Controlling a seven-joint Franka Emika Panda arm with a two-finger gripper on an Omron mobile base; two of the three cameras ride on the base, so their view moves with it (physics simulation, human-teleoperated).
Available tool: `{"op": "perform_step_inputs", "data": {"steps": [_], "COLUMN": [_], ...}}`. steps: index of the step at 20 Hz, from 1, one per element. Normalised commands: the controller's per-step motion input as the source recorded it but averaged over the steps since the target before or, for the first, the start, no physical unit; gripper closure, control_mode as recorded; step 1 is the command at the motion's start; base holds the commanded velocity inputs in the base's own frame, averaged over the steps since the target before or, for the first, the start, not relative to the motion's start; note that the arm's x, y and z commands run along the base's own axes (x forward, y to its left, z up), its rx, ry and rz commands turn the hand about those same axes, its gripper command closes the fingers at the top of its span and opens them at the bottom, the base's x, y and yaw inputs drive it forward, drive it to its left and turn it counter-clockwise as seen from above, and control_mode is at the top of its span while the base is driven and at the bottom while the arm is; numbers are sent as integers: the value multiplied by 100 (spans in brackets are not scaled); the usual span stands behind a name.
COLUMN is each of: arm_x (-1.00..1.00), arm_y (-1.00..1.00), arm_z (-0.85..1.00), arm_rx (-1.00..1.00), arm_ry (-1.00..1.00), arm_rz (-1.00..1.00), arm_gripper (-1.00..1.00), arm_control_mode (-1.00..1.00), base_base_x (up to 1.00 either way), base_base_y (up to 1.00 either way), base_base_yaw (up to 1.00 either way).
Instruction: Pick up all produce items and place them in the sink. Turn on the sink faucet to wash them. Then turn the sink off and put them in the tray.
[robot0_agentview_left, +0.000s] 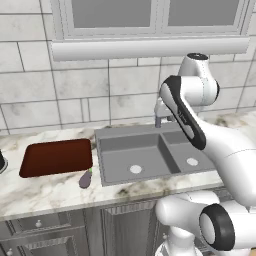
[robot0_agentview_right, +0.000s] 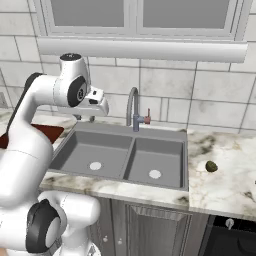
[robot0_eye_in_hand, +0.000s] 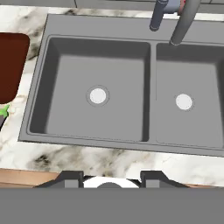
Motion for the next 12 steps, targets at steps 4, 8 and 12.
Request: {"op": "perform_step_inputs", "data": {"steps": [4,8,12], "arm_x": [-9,-15,-16], "arm_y": [12,39,33], "arm_z": [-6,-17,-19], "arm_rx": [0,0,-3], "arm_ry": [0,0,5], "arm_rz": [0,0,0], "arm_gripper": [-100,-100,-100], "arm_control_mode": [-100,-100,-100], "base_base_x": [0,0,0], "base_base_y": [0,0,0], "base_base_yaw": [0,0,0]}}
